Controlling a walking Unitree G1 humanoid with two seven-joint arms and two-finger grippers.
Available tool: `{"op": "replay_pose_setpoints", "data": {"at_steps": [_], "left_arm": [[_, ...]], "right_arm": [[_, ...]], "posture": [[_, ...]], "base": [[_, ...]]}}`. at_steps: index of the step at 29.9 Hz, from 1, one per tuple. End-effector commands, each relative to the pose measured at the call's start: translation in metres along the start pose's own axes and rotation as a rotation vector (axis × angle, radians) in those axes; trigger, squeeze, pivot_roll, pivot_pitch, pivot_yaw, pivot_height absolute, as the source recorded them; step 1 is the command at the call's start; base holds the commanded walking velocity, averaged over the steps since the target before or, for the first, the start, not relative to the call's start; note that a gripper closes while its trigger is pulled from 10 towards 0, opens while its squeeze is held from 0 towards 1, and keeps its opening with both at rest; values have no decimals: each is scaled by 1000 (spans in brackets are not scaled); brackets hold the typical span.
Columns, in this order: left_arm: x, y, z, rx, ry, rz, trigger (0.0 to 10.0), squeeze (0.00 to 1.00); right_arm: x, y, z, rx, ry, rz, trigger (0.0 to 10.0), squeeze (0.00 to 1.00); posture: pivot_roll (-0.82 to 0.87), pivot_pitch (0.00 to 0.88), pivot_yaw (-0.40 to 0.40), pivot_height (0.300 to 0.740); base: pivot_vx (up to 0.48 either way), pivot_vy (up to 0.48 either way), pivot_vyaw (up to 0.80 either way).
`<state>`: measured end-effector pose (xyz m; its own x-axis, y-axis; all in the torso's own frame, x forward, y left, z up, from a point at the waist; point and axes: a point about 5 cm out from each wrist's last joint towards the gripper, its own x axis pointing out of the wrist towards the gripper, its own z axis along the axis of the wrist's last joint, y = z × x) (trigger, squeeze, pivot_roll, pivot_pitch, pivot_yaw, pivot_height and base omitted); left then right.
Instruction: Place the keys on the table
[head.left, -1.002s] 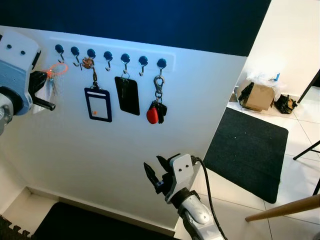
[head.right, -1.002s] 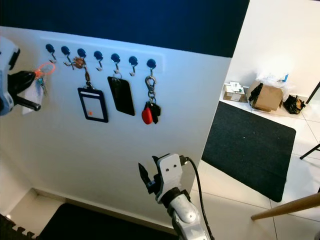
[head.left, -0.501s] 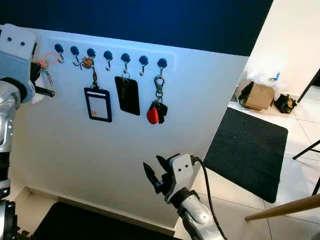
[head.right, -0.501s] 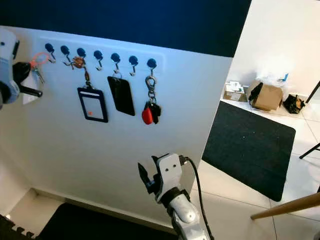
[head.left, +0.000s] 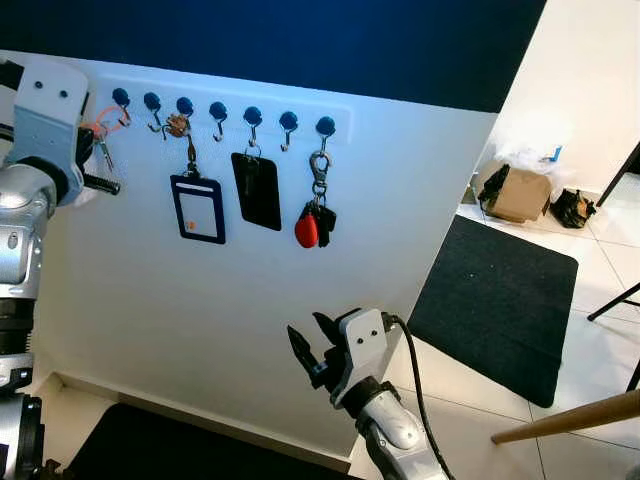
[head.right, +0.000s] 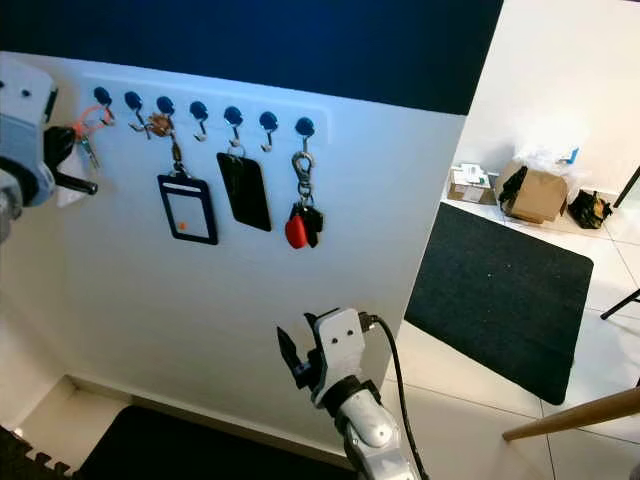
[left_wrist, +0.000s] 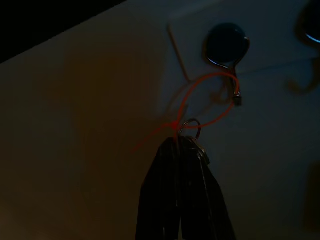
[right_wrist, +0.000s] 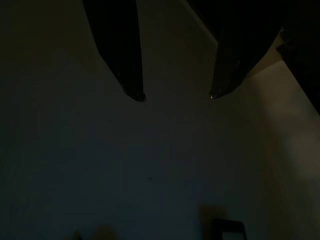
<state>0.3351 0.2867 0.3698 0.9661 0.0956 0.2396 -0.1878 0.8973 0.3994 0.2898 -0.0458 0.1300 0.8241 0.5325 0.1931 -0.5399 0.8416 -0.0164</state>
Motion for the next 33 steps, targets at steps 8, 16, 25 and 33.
{"op": "replay_pose_setpoints", "data": {"at_steps": [8, 16, 25, 33], "left_arm": [[-8, 12, 6, -56, -36, 52, 10000, 0], [-14, -5, 11, -71, -57, -85, 10000, 0], [-15, -14, 3, -46, -24, -130, 10000, 0], [-9, -12, -5, -66, 14, -97, 10000, 0]], "right_arm": [[-2, 0, -2, 16, 11, -3, 10000, 0], [-2, 1, -3, 17, 14, -1, 10000, 0], [-2, 1, -3, 18, 16, -4, 10000, 0], [-2, 1, -3, 19, 15, -4, 10000, 0]], "posture": [[243, 169, -24, 740], [244, 174, -23, 740], [245, 176, -22, 740], [242, 177, -19, 740]], "base": [[0, 0, 0], [0, 0, 0], [0, 0, 0], [0, 0, 0]]}}
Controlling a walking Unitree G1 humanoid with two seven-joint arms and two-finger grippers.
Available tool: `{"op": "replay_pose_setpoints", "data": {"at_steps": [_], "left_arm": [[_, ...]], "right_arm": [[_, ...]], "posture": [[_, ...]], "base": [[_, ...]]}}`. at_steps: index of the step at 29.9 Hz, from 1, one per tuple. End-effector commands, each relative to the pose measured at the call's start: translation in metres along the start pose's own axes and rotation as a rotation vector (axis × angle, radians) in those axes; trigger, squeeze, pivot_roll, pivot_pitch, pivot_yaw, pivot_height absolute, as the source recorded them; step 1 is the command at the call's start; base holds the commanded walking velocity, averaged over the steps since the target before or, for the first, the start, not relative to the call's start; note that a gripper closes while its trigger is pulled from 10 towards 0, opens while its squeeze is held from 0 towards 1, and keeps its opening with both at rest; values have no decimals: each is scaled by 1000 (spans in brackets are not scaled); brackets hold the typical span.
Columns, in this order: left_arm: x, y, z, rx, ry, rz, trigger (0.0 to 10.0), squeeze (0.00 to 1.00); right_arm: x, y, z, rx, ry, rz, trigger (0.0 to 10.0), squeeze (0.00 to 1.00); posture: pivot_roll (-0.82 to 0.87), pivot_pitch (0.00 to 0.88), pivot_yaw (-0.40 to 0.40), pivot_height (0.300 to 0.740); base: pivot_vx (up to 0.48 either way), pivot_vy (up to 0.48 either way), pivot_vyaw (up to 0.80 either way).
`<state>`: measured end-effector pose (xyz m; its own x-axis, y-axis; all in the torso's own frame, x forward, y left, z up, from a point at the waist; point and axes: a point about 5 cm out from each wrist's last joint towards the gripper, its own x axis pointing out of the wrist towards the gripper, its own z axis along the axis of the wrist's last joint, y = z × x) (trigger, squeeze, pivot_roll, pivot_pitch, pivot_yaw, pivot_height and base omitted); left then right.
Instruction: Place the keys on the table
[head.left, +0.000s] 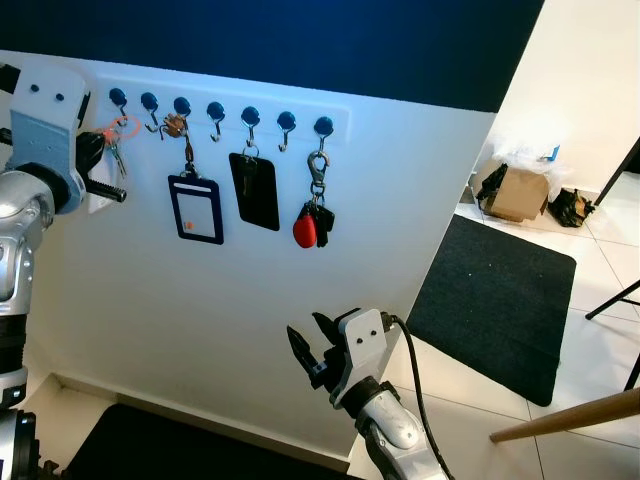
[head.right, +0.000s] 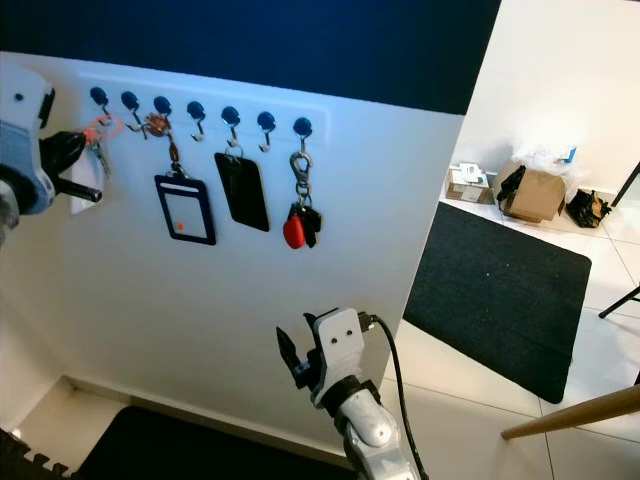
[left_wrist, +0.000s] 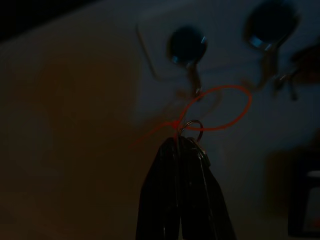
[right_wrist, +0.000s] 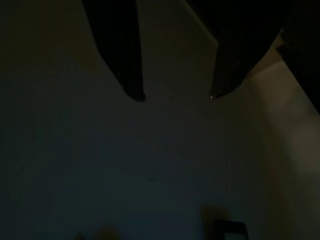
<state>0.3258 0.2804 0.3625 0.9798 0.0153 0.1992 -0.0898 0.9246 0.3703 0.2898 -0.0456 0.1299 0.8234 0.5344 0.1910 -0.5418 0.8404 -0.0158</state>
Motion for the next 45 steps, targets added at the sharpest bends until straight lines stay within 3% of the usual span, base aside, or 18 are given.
{"op": "replay_pose_setpoints", "data": {"at_steps": [1, 7, 14, 22, 28, 36, 45], "left_arm": [[3, -6, -7, -9, 22, -10, 10000, 0], [4, -10, -13, -17, 36, -18, 10000, 0], [-4, -9, 12, -2, -84, -79, 10000, 0], [-16, 7, 26, 32, -112, -35, 10000, 0], [-11, 11, 12, 37, -55, 13, 10000, 0], [-3, 5, 3, -2, -27, -3, 10000, 0], [7, 12, -11, -41, 21, 85, 10000, 0]], "right_arm": [[-2, 1, -3, 18, 13, -7, 10000, 0], [-4, 1, -3, 18, 15, -12, 10000, 0], [-4, 1, -3, 17, 14, -13, 10000, 0], [-3, 1, -4, 21, 14, -11, 10000, 0], [0, 3, -3, 23, 12, -2, 10000, 0], [-3, 1, -3, 20, 13, -9, 10000, 0], [-1, 1, -3, 20, 11, -11, 10000, 0]], "posture": [[241, 177, -18, 740], [239, 179, -17, 740], [239, 178, -15, 740], [250, 178, -19, 740], [250, 176, -22, 740], [241, 176, -18, 740], [243, 174, -17, 740]], "base": [[0, 0, 0], [0, 0, 0], [0, 0, 0], [0, 0, 0], [0, 0, 0], [0, 0, 0], [0, 0, 0]]}}
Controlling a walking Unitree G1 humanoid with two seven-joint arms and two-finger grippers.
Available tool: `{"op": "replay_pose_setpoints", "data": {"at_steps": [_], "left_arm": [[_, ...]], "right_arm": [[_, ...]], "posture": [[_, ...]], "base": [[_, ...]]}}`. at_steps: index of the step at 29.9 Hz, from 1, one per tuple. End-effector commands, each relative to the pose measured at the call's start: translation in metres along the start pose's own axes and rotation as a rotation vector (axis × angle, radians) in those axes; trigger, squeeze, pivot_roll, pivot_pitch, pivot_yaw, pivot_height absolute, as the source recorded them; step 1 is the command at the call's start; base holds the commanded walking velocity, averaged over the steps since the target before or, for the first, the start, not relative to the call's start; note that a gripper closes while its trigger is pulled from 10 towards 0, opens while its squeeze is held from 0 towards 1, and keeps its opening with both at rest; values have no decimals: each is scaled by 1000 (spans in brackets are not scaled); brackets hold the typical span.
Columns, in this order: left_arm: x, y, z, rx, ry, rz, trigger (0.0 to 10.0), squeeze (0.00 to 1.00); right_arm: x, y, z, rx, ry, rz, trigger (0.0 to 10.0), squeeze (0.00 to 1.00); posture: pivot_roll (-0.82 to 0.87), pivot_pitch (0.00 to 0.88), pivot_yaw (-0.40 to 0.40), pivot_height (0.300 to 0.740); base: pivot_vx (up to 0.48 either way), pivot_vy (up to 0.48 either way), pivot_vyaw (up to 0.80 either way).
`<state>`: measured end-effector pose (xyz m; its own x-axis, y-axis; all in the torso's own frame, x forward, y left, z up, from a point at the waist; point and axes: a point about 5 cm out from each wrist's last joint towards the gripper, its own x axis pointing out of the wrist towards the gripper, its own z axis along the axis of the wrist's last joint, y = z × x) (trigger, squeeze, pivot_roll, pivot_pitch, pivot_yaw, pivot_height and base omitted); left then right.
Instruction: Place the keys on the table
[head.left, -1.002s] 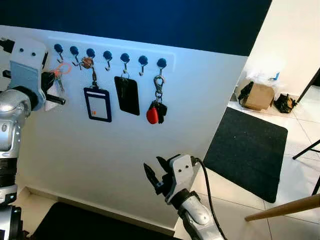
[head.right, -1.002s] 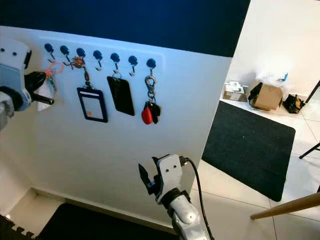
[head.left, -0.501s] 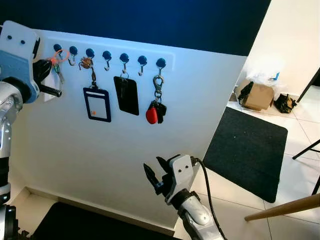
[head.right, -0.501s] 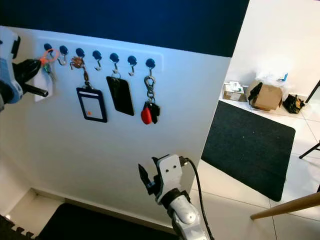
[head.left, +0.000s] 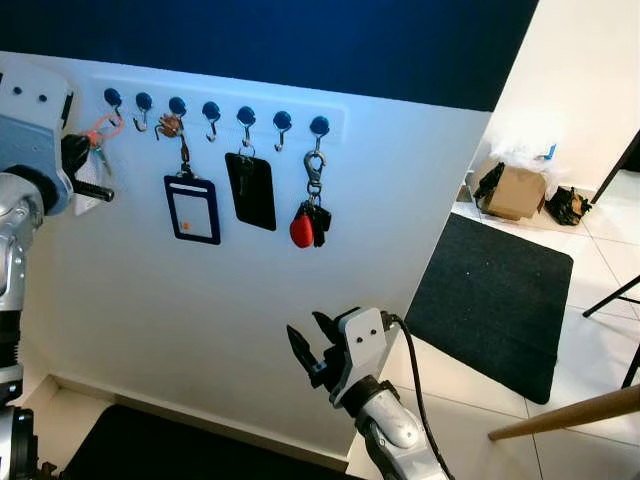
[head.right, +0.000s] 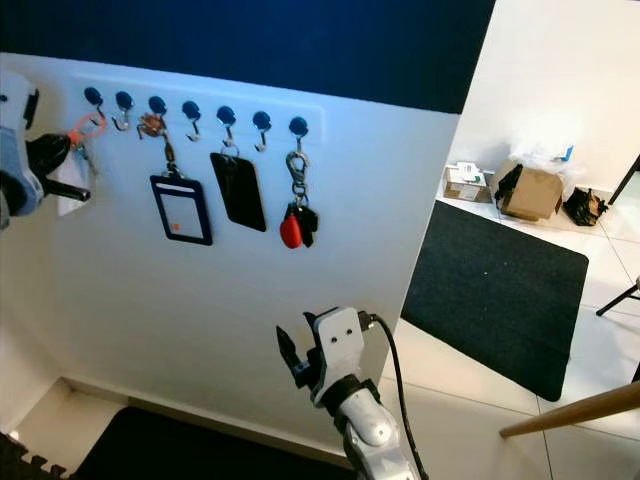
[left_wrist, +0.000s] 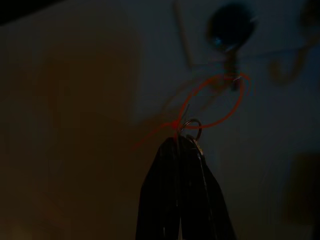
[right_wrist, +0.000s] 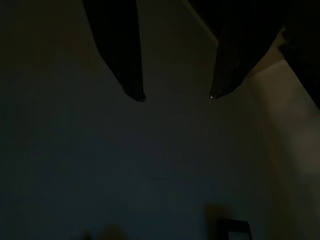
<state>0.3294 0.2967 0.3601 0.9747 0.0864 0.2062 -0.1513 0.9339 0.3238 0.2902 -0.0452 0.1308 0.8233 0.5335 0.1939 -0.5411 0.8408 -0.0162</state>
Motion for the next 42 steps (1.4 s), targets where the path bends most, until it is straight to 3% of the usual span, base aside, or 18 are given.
{"op": "replay_pose_setpoints", "data": {"at_steps": [1, 8, 15, 16, 18, 19, 20, 23, 24, 25, 29, 30, 31, 32, 35, 37, 39, 42], "left_arm": [[3, -2, -4, -9, 10, 17, 10000, 0], [-1, -17, -11, -39, 23, -89, 10000, 0], [-2, -24, -13, -47, 19, -111, 10000, 0], [-3, -24, -13, -46, 16, -112, 8353, 0], [-3, -24, -13, -46, 14, -112, 8353, 0], [-4, -24, -13, -39, 13, -104, 7804, 0], [-4, -22, -13, -35, 14, -84, 10000, 0], [-5, -21, -14, -34, 14, -70, 10000, 0], [-7, -20, -13, -37, 5, -72, 10000, 459], [-9, -21, -12, -40, 1, -86, 10000, 1000], [-13, -22, -13, -33, 7, -88, 10000, 1000], [-20, -22, -16, -25, 16, -97, 10000, 541], [-20, -22, -16, -25, 16, -97, 10000, 541], [-25, -22, -17, -32, 19, -112, 10000, 0], [-29, -23, -17, -37, 21, -121, 10000, 0], [-48, -35, -13, -88, -9, -235, 10000, 0], [-53, -40, -11, -103, -20, -272, 10000, 0], [-65, -60, 0, -105, -68, -384, 10000, 0]], "right_arm": [[-2, 1, -4, 21, 14, -10, 10000, 0], [-2, 0, -4, 19, 16, -10, 10000, 0], [-1, 1, -3, 18, 14, -4, 10000, 0], [0, 1, -3, 19, 13, -3, 10000, 0], [0, 1, -3, 19, 13, -3, 10000, 0], [0, 1, -3, 19, 13, -2, 10000, 0], [0, 1, -4, 19, 14, -1, 10000, 0], [-1, 1, -4, 19, 14, -1, 10000, 0], [-1, 1, -4, 19, 14, -2, 10000, 0], [-1, 1, -4, 18, 14, -2, 10000, 0], [-1, 1, -4, 17, 14, -1, 10000, 0], [-1, 1, -4, 17, 13, 0, 10000, 0], [-1, 1, -4, 17, 13, 0, 10000, 0], [-1, 1, -4, 16, 13, -1, 10000, 0], [-1, 1, -4, 16, 13, -2, 10000, 0], [-3, -1, -4, 14, 15, -3, 10000, 0], [-3, -1, -5, 14, 16, -3, 10000, 0], [-2, 0, -5, 15, 17, 6, 10000, 0]], "posture": [[243, 174, -17, 740], [245, 173, -22, 740], [248, 171, -25, 740], [248, 170, -24, 740], [248, 170, -24, 740], [248, 168, -24, 740], [249, 167, -23, 740], [249, 166, -23, 740], [248, 163, -22, 740], [249, 163, -22, 740], [249, 160, -22, 740], [248, 156, -20, 740], [248, 156, -20, 740], [249, 156, -19, 740], [249, 156, -19, 740], [255, 157, -23, 740], [256, 158, -25, 740], [266, 158, -32, 740]], "base": [[0, 0, 0], [0, 0, 0], [0, 0, 0], [0, 0, 0], [0, 0, 0], [0, 0, 0], [0, 0, 0], [0, 0, 0], [0, 0, 0], [0, 0, 0], [0, 0, 0], [0, 0, 0], [0, 0, 0], [0, 0, 0], [0, 0, 0], [0, 0, 0], [0, 0, 0], [0, 0, 0]]}}
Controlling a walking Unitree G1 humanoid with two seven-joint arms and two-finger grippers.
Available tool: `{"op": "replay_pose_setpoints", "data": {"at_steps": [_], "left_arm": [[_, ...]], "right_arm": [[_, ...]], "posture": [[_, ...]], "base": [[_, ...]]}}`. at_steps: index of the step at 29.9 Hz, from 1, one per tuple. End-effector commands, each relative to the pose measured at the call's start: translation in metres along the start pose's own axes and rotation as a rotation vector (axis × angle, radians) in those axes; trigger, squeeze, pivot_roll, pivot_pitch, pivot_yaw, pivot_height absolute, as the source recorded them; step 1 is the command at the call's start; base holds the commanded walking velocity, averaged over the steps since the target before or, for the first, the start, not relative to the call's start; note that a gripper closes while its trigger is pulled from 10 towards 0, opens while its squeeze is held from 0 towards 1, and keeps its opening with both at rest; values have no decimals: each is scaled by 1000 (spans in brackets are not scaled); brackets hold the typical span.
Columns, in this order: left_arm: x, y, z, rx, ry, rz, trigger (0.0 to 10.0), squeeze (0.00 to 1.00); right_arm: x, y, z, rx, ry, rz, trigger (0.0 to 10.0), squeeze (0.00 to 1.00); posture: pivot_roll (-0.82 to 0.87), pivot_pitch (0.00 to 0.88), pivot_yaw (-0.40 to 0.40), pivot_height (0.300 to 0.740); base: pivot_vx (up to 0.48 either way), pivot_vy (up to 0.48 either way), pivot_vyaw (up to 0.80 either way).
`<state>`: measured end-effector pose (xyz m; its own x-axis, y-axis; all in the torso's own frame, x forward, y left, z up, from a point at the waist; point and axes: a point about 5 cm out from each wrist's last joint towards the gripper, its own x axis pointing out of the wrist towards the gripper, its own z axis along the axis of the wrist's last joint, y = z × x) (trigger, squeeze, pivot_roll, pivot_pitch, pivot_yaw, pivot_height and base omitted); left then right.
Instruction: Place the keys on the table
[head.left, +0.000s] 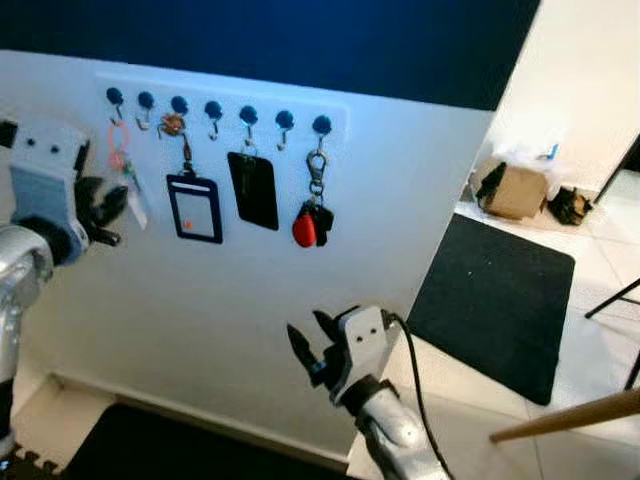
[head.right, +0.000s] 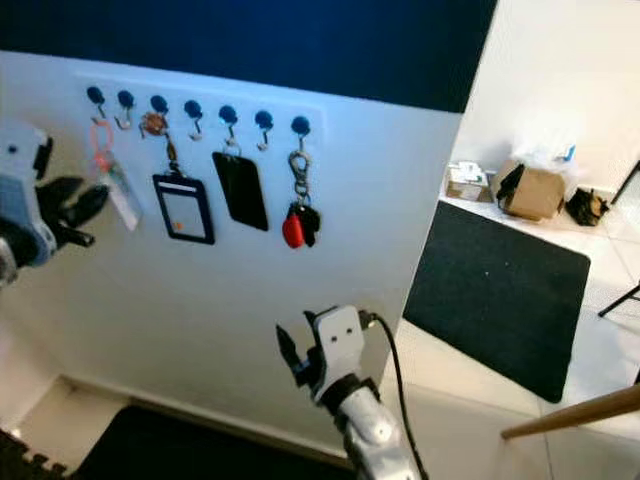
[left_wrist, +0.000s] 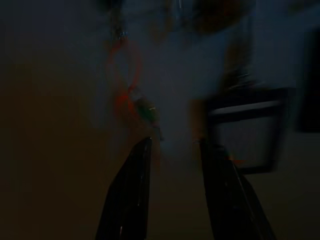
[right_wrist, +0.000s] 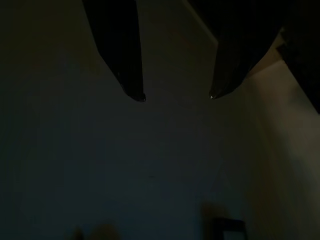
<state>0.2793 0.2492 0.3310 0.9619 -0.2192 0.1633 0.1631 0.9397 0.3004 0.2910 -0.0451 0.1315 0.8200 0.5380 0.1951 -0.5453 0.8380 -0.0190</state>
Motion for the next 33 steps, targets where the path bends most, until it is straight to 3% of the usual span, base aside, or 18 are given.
{"op": "replay_pose_setpoints", "data": {"at_steps": [1, 11, 14, 20, 25, 33], "left_arm": [[0, -20, 4, -22, -24, -89, 10000, 0], [23, -27, 15, -31, -77, 21, 10000, 0], [39, -25, 11, -9, -52, 101, 10000, 0], [44, -28, 4, -16, -18, 90, 10000, 0], [47, -40, 1, -46, -10, 22, 10000, 0], [53, -41, -1, -29, -10, 22, 10000, 0]], "right_arm": [[-1, 1, -5, 18, 18, 4, 10000, 0], [2, 4, -4, 24, 12, 15, 10000, 0], [0, 4, -4, 24, 12, 10, 10000, 0], [-2, 1, -5, 20, 15, -3, 10000, 0], [-2, 2, -5, 20, 16, -7, 10000, 0], [0, 3, -5, 25, 12, -4, 10000, 0]], "posture": [[268, 158, -33, 740], [269, 161, -34, 740], [255, 163, -27, 740], [250, 164, -19, 740], [251, 160, -17, 740], [258, 158, -20, 740]], "base": [[0, 0, 0], [0, 0, 0], [0, 0, 0], [0, 0, 0], [0, 0, 0], [0, 0, 0]]}}
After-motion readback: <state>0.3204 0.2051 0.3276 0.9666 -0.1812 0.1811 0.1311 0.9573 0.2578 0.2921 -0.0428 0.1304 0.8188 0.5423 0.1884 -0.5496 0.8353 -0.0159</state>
